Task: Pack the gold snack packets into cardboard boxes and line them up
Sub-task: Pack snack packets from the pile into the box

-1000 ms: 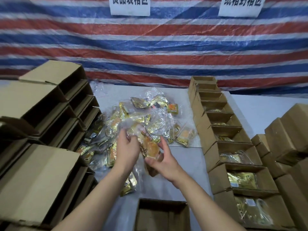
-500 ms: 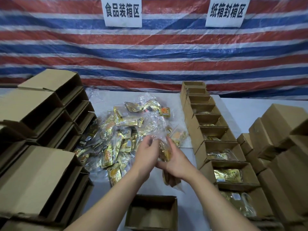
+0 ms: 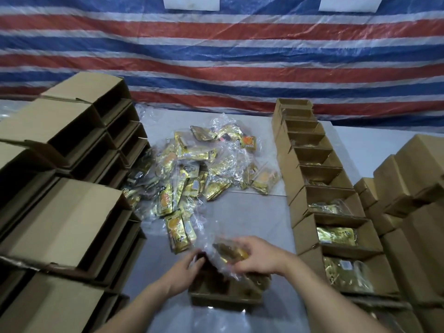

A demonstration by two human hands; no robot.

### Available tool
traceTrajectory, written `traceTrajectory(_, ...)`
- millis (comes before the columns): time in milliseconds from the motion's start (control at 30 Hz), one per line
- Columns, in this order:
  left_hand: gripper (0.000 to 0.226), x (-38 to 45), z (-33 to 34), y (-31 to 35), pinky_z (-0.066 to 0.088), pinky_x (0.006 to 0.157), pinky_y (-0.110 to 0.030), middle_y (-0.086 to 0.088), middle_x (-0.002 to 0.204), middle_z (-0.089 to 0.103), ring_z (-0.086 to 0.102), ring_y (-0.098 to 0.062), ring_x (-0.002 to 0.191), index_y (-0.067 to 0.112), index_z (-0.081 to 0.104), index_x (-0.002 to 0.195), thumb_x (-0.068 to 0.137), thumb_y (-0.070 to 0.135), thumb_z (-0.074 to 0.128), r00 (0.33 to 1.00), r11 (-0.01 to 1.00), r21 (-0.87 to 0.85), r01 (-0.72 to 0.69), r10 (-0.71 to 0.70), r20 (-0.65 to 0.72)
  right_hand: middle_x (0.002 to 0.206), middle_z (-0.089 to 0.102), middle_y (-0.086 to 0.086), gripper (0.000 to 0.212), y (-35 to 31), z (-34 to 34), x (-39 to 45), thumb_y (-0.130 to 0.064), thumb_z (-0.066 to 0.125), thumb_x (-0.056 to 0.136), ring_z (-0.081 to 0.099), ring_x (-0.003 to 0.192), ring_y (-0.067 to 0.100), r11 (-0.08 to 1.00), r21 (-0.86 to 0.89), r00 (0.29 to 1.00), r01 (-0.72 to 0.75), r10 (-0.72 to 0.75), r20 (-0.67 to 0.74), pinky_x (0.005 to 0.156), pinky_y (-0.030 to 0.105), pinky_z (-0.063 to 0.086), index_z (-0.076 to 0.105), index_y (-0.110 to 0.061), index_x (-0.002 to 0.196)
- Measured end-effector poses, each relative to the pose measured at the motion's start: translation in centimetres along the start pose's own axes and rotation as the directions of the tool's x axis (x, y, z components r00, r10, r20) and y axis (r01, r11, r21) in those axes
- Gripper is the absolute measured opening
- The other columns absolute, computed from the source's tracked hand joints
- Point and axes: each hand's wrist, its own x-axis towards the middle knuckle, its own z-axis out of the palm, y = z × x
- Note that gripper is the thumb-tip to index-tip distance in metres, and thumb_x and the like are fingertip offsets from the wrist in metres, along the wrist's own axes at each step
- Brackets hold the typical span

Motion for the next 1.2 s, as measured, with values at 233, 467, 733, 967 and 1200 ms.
traceTrajectory(233,0.019,0.0,0.7,-0.4,0.045,0.078,-0.006,0.002,0.100,0.067,0.065,0.007,0.087,0.013,0.055,0.113,0.098,0.025,0.055,0.996,0.983,-0.165,-0.079,0.072,-0.052,0.076,0.060,-0.011,0.048,1.5,4.0,3.0,-0.058,0.069,0.065,0.055,0.072,0.006,0.945,-0.328,0.986,-0.008,0.061,0.152,0.075,0.033,0.051,0.062,-0.021,0.095)
traceTrajectory(467,0.018,0.4,0.4,-1.4,0.043,0.081,-0.002,0.016,0.108,0.064,0.060,0.009,0.098,0.036,0.058,0.111,0.102,0.036,0.042,0.999,0.976,-0.219,-0.008,-0.004,-0.054,0.094,0.068,-0.023,0.034,2.9,4.2,4.9,-0.038,0.075,0.079,0.060,0.088,-0.005,0.962,-0.261,0.970,-0.077,0.133,0.205,0.090,0.018,0.047,0.064,-0.053,0.107)
traceTrajectory(733,0.024,2.2,1.5,-1.9,0.037,0.087,-0.017,0.000,0.115,0.060,0.053,-0.012,0.109,0.022,0.054,0.118,0.104,0.034,0.040,0.998,0.990,-0.135,-0.047,0.041,-0.046,0.129,0.063,0.005,0.041,3.9,5.7,7.0,-0.044,0.061,0.092,0.058,0.118,0.026,0.797,-0.576,0.941,-0.180,0.311,0.136,0.095,0.026,0.040,0.059,-0.023,0.127)
traceTrajectory(967,0.014,2.4,2.4,-3.3,0.038,0.058,-0.006,0.005,0.080,0.052,0.053,0.009,0.063,0.022,0.053,0.109,0.102,0.031,0.045,0.995,0.969,-0.236,-0.073,0.053,-0.090,0.141,0.051,0.012,0.066,4.9,8.3,8.1,-0.035,0.063,0.091,0.050,0.129,0.033,0.669,-0.715,0.930,-0.205,0.361,0.071,0.108,0.037,0.040,0.033,-0.022,0.149)
traceTrajectory(1200,0.020,2.9,2.5,-3.6,0.049,0.084,-0.041,-0.007,0.089,0.062,0.060,-0.019,0.081,0.024,0.057,0.103,0.100,0.040,0.046,0.987,0.980,-0.159,-0.121,0.102,-0.124,0.110,0.071,0.002,0.023,3.9,6.7,6.0,-0.028,0.060,0.087,0.064,0.101,0.020,0.845,-0.490,0.974,-0.216,0.222,-0.046,0.080,0.023,0.045,0.069,-0.019,0.105)
